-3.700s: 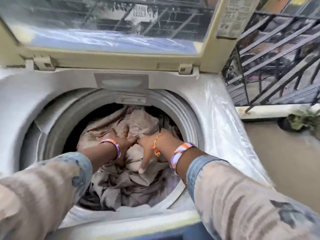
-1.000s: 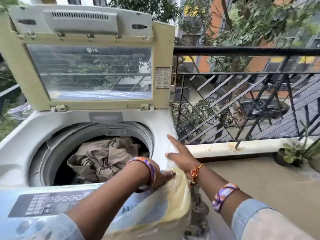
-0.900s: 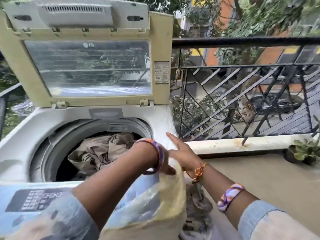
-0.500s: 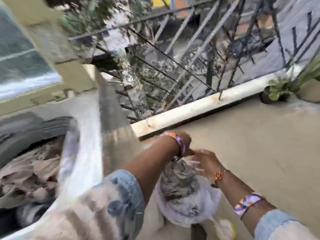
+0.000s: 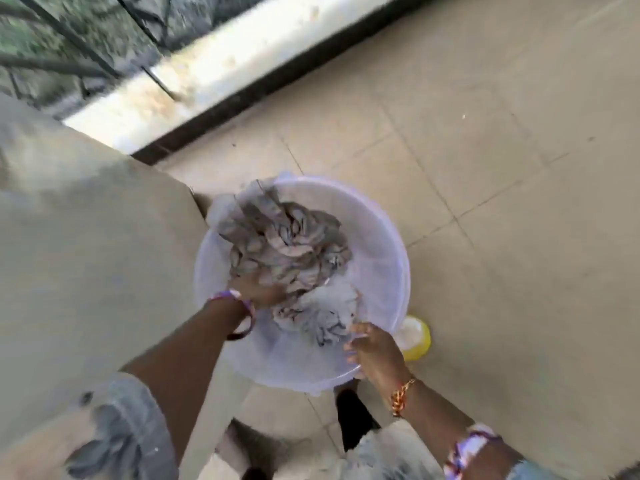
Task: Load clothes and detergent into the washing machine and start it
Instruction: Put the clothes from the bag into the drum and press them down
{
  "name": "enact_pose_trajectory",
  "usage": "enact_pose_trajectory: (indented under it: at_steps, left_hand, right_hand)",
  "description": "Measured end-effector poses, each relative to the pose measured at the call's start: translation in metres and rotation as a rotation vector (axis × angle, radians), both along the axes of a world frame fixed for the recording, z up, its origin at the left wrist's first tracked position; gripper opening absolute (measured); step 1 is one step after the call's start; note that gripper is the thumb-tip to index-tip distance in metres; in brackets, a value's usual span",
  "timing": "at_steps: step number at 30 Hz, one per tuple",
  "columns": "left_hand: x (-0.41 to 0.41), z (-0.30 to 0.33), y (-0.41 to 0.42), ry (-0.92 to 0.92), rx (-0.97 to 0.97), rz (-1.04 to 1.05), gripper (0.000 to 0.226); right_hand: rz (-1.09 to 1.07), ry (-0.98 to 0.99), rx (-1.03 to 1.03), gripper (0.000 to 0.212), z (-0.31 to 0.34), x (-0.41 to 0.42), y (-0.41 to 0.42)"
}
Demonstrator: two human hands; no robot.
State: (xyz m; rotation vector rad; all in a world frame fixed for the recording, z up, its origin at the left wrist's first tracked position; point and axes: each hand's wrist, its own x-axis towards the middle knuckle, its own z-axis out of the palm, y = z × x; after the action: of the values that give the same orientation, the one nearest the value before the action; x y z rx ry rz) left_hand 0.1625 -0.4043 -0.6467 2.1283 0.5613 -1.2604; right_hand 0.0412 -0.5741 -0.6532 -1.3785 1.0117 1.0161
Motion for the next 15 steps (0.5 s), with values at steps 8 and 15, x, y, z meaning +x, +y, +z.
enact_pose_trajectory:
  at_steps: [8, 15]
  left_hand:
    - [0.06, -0.075, -0.018, -0.135, -0.158, 0.783, 0.056]
    - [0.027, -0.025, -0.015, -0.227, 0.017, 0.86, 0.041]
  right_hand:
    - [0.071, 0.037, 0.084, 0.027, -0.029, 0.018, 0.006]
    - [0.175, -0.181, -0.018, 0.064, -0.009, 0.039, 0.004]
